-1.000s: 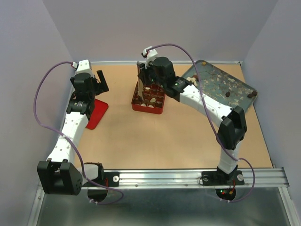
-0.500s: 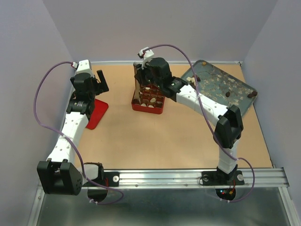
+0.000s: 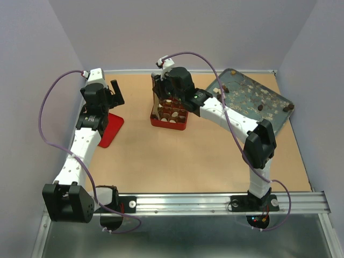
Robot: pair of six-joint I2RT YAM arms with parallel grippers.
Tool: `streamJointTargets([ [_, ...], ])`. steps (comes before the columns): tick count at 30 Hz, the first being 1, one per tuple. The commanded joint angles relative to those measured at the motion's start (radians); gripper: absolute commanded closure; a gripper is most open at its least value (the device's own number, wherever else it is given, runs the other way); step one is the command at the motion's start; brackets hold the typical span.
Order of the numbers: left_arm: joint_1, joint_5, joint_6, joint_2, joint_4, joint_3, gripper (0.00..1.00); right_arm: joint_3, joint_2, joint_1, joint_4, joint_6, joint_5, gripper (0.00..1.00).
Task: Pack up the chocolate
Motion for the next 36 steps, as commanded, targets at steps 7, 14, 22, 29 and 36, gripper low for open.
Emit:
streamJointTargets([
  [7, 0.009, 0.004, 0.005, -0.017, 0.039, 0.001, 0.01, 0.085, 0.005, 0.015, 0.051, 0.008, -0.011, 0.62],
  [14, 0.009, 0.004, 0.005, -0.014, 0.037, 0.001, 0.01, 0.088, -0.004, 0.015, 0.049, 0.003, 0.0, 0.64],
  [22, 0.009, 0.004, 0.005, -0.015, 0.036, 0.003, 0.01, 0.025, -0.108, 0.015, 0.049, -0.058, 0.099, 0.67],
  [29, 0.01, 0.004, 0.004, -0.012, 0.037, 0.001, 0.01, -0.099, -0.268, 0.014, 0.049, -0.118, 0.249, 0.68],
  [36, 0.01, 0.006, 0.001, -0.005, 0.04, 0.001, 0.01, -0.179, -0.41, 0.009, -0.07, -0.147, 0.403, 0.68],
])
